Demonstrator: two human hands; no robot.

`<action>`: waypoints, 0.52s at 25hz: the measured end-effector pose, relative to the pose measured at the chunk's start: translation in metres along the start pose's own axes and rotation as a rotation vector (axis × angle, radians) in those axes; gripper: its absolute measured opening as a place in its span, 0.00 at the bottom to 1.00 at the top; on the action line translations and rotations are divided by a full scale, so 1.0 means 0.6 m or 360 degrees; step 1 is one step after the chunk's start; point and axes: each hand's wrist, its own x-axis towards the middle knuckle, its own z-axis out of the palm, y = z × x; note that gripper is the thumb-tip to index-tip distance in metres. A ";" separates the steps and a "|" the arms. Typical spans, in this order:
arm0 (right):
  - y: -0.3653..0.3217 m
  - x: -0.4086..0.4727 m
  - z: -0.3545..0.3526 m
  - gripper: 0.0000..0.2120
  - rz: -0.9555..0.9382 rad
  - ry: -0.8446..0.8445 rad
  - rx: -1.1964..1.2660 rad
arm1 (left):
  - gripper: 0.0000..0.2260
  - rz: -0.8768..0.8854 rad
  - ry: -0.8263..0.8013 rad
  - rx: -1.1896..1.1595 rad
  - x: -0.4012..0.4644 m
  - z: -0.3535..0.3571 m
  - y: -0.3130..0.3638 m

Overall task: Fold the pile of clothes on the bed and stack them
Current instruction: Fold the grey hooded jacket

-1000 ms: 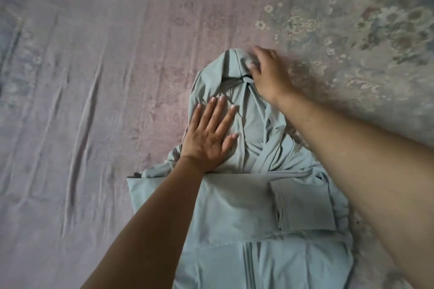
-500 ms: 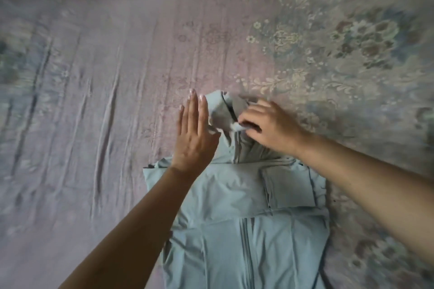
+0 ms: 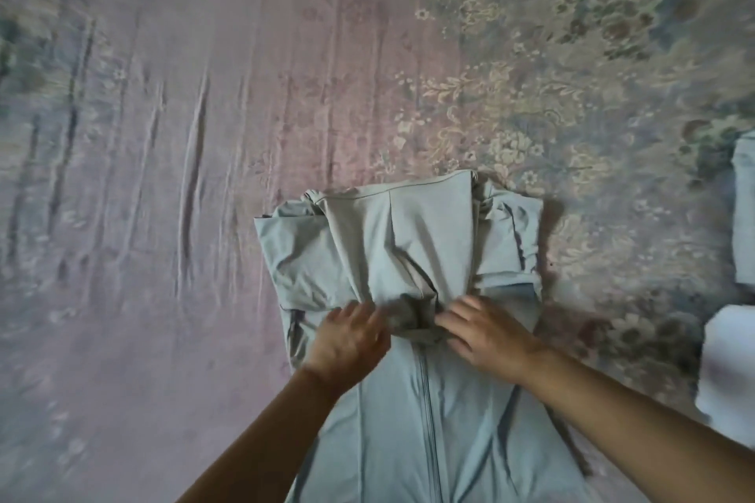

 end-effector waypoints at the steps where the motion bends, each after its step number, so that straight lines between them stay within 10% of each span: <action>1: -0.004 0.005 -0.005 0.08 0.0359 0.0158 0.0131 | 0.03 -0.0516 0.0082 -0.0187 0.011 -0.006 0.004; 5: -0.001 0.072 -0.026 0.11 0.1926 0.0409 0.0880 | 0.12 -0.2285 0.0163 -0.1289 0.076 -0.013 0.007; 13: 0.004 0.123 -0.006 0.11 0.2293 0.0304 0.1253 | 0.10 -0.2508 0.0164 -0.1676 0.090 0.004 0.017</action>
